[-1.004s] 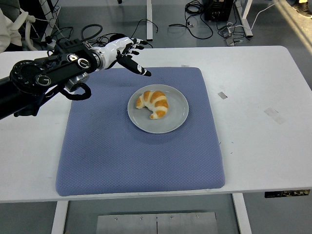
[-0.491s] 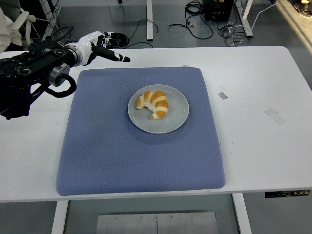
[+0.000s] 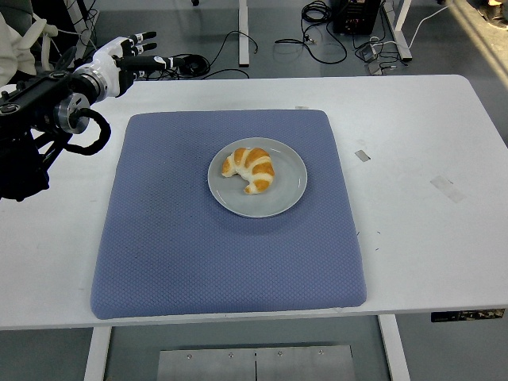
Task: Place the bread on the plate
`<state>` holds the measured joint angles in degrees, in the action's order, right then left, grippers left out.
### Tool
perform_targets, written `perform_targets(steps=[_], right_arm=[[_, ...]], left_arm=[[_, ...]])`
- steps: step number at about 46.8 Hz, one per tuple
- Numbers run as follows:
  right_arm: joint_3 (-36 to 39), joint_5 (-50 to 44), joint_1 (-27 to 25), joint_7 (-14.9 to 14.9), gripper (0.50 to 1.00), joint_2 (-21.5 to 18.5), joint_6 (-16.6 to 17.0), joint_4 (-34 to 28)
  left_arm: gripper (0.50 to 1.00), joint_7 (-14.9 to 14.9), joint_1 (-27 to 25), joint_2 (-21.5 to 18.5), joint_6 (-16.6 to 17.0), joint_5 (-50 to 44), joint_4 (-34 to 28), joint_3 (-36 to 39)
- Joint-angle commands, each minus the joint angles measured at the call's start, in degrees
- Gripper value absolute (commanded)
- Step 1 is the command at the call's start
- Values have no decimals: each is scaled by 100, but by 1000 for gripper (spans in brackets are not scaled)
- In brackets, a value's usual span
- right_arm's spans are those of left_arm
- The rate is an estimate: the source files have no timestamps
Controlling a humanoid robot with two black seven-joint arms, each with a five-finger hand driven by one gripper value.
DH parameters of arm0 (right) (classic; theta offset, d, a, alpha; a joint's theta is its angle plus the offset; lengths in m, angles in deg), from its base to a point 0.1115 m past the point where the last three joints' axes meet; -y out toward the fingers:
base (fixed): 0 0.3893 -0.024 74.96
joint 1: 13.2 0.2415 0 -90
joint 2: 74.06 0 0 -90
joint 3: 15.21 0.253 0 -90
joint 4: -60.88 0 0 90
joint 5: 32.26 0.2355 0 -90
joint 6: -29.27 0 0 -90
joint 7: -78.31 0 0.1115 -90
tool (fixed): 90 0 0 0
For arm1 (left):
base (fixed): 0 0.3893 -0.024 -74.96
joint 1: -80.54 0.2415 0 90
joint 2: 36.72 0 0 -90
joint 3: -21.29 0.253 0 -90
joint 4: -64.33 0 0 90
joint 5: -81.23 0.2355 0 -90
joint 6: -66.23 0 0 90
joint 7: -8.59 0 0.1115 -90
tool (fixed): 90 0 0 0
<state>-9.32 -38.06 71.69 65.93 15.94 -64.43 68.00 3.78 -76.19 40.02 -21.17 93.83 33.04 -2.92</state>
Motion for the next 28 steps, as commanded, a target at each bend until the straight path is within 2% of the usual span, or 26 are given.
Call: perform_targets(steps=[1,5,18,28], right_arm=[[0,0,1,-1,1000,0,0,0],[0,0,1,-1,1000,0,0,0],[0,0,1,-1,1000,0,0,0],[0,8,10,-1,1000,0,0,0]], left_arm=[[977,234,63,-1,-14,-11,0,-40],[977,410,90,8,-5,-169,0,-145],[977,445,256,78,30,-854,220,-470],[977,603,371,104,30,-916,343,-936]])
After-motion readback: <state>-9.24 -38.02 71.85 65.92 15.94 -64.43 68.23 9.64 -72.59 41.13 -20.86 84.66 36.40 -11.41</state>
